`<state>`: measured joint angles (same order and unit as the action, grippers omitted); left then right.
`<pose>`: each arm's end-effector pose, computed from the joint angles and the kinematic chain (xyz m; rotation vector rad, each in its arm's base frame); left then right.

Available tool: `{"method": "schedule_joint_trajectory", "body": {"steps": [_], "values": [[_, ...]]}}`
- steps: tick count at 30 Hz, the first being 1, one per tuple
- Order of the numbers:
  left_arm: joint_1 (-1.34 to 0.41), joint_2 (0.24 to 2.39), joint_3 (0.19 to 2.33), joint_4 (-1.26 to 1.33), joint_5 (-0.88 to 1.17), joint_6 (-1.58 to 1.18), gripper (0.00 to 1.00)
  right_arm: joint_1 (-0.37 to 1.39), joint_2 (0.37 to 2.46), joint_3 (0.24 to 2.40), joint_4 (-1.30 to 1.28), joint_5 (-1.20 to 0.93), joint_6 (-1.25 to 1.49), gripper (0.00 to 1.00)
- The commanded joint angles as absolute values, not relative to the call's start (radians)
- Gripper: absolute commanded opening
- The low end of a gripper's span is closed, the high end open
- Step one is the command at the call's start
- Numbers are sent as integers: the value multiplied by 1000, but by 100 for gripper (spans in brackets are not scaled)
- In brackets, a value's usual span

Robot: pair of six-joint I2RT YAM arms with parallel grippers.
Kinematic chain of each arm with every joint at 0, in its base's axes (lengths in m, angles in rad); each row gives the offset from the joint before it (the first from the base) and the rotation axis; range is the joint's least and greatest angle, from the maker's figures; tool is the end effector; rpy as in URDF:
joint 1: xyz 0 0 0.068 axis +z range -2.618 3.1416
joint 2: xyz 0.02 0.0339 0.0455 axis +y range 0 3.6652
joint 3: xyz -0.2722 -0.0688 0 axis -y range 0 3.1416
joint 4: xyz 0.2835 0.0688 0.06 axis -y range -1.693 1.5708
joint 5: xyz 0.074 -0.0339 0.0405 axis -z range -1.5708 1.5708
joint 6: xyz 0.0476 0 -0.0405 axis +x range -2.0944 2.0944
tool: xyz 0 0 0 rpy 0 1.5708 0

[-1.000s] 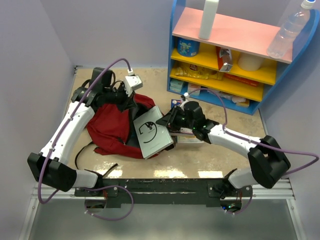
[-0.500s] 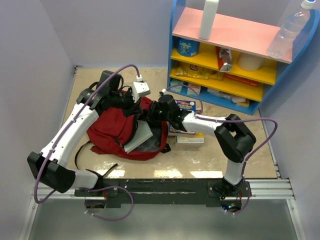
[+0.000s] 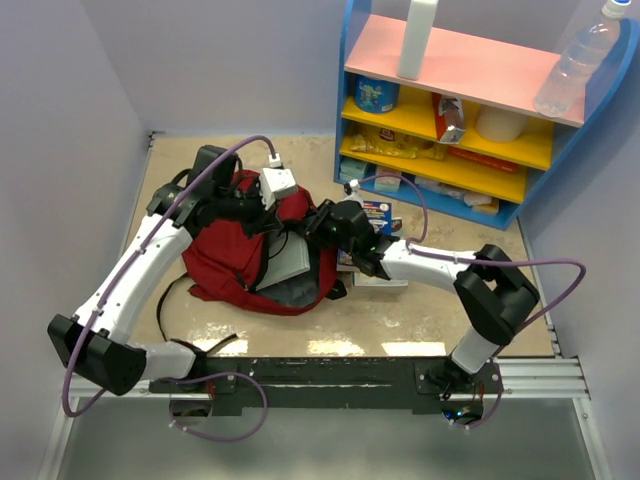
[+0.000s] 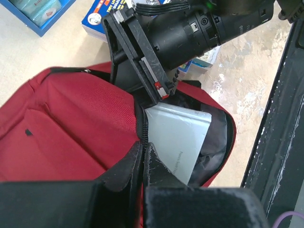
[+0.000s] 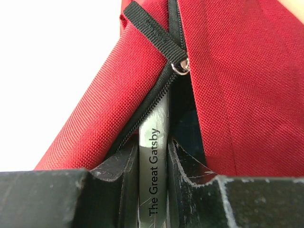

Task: Pack the student bag
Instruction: Place the book in the student bag.

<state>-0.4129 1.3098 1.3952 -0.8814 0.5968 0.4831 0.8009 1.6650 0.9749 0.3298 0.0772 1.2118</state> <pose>0.2699 -0.1475 0.3794 1.2401 1.9227 -0.6653 0.2923 0.2962 0.2075 0.4945 2.0914 1.2114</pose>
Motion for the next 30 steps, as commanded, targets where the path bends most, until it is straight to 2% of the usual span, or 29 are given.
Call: {"method": "schedule_joint_trajectory", "body": {"steps": [1, 6, 12, 15, 22, 26, 29, 30], "values": [[-417, 1259, 1373, -861, 598, 500, 0, 810, 1629, 1008, 664, 218, 1291, 0], [-417, 1256, 1377, -864, 601, 492, 0, 830, 1735, 1015, 825, 273, 1376, 0], [-417, 1270, 1396, -857, 620, 466, 0, 887, 1857, 1144, 850, 396, 1356, 0], [-417, 1299, 1445, -871, 652, 442, 0, 922, 1899, 1229, 780, 463, 1322, 0], [-408, 1333, 1522, -845, 704, 367, 0, 1011, 1937, 1324, 738, 673, 1203, 0], [-399, 1348, 1497, -821, 732, 344, 0, 1038, 1963, 1290, 866, 744, 1172, 0], [-388, 1348, 1505, -815, 764, 330, 0, 1046, 1985, 1285, 876, 727, 1203, 6], [-381, 1347, 1506, -813, 762, 327, 0, 1046, 1990, 1287, 867, 718, 1210, 14]]}}
